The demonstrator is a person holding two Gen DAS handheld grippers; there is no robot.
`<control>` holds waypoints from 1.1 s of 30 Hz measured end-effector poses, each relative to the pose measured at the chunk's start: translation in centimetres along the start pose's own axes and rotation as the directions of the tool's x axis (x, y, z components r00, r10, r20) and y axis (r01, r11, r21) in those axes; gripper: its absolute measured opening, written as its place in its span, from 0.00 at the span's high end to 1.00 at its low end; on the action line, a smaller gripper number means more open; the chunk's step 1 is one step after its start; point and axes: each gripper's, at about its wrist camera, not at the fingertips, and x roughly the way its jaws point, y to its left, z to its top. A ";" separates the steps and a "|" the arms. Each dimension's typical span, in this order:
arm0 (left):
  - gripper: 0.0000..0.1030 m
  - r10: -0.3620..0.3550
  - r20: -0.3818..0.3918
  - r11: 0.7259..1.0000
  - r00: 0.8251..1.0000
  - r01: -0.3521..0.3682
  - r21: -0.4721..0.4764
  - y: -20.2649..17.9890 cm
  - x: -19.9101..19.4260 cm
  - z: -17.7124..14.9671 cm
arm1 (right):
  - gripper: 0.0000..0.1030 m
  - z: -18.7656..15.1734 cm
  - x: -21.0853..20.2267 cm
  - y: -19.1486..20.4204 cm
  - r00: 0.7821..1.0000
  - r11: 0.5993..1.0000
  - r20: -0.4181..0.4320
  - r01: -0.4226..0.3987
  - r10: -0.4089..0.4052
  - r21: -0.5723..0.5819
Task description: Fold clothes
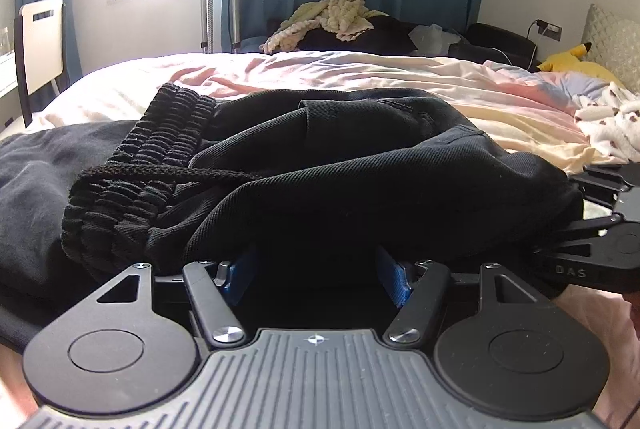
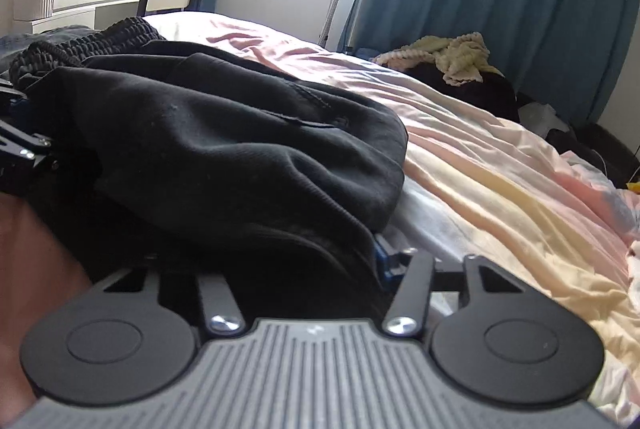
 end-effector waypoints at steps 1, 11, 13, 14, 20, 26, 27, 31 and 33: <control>0.32 -0.002 0.000 1.000 1.000 0.002 -0.005 0.0 0.1 0.0 | 0.59 0.0 -0.3 -0.3 1.000 0.999 -0.021 -0.005 0.005 0.033; 0.32 -0.005 -0.003 0.999 1.000 0.005 -0.032 0.4 0.3 -0.2 | 0.73 -1.4 -3.3 1.3 0.991 0.987 -0.136 0.022 0.000 0.159; 0.32 -0.007 -0.002 0.999 1.000 0.007 -0.035 0.6 0.2 -0.2 | 0.73 -1.7 -3.8 1.8 0.990 0.985 -0.138 0.026 -0.003 0.170; 0.32 -0.008 0.000 0.999 1.000 0.008 -0.037 0.6 0.2 -0.3 | 0.72 -1.9 -4.1 2.0 0.991 0.984 -0.137 0.032 -0.009 0.173; 0.32 -0.027 0.010 0.995 1.000 0.028 -0.092 2.0 -2.3 -0.6 | 0.52 -2.6 -7.3 1.5 0.997 0.955 -0.081 0.025 -0.001 0.296; 0.32 -0.005 0.118 0.991 0.993 0.020 -0.133 4.2 -7.4 0.7 | 0.20 -3.7 -11.6 -3.0 0.985 0.764 0.156 -0.160 0.078 0.625; 0.32 0.008 0.142 0.991 0.990 0.011 -0.135 4.6 -8.1 1.2 | 0.14 -3.9 -11.8 -3.7 0.977 0.718 0.198 -0.190 0.075 0.670; 0.32 0.115 0.185 0.988 0.976 -0.093 -0.122 6.3 -7.8 3.5 | 0.11 -5.4 -10.0 -6.0 0.960 0.519 0.265 -0.273 0.091 0.810; 0.32 0.165 0.150 0.983 0.975 -0.150 -0.103 7.0 -5.9 3.9 | 0.11 -6.1 -8.1 -6.7 0.960 0.429 0.258 -0.278 0.106 0.860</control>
